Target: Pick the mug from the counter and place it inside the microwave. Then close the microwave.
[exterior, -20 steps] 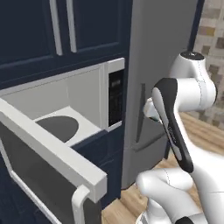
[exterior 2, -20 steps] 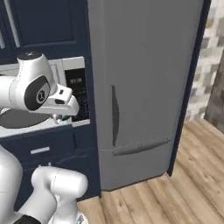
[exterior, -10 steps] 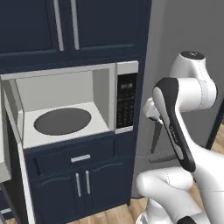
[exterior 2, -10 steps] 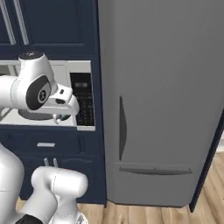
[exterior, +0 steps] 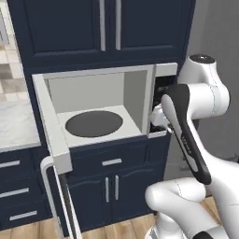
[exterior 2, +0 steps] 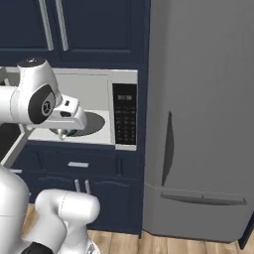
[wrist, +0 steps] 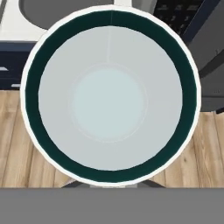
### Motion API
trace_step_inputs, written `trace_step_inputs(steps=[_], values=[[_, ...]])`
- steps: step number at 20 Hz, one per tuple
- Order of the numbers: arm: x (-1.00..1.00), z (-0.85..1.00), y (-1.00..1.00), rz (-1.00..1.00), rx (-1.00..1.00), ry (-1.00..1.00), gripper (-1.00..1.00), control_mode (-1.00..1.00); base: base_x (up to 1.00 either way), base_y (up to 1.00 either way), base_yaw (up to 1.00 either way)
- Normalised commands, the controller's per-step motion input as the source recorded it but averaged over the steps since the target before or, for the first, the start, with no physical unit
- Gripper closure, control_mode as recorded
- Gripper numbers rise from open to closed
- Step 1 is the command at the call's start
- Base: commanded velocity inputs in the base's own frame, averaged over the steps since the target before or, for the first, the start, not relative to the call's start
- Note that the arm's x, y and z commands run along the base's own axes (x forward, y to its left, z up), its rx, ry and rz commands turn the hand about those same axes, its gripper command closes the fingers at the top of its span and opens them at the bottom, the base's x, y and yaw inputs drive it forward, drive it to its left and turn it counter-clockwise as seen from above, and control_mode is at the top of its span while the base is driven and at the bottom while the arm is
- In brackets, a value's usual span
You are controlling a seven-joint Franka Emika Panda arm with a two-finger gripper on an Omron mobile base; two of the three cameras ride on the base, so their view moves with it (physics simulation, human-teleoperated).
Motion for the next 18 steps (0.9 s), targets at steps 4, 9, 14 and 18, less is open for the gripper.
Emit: trace_step_inputs(steps=[4,9,14,18], values=[[0.00,0.00,0.00,0.00,0.00,0.00,1.00,1.00,-0.10,0.01,0.00],[0.00,0.00,0.00,0.00,0.00,0.00,1.00,1.00,-0.36,-0.25,0.04],[0.00,0.00,0.00,0.00,0.00,0.00,1.00,1.00,-0.53,-0.24,0.19],[0.00,0.00,0.00,0.00,0.00,0.00,1.00,1.00,-0.39,-0.17,0.40]])
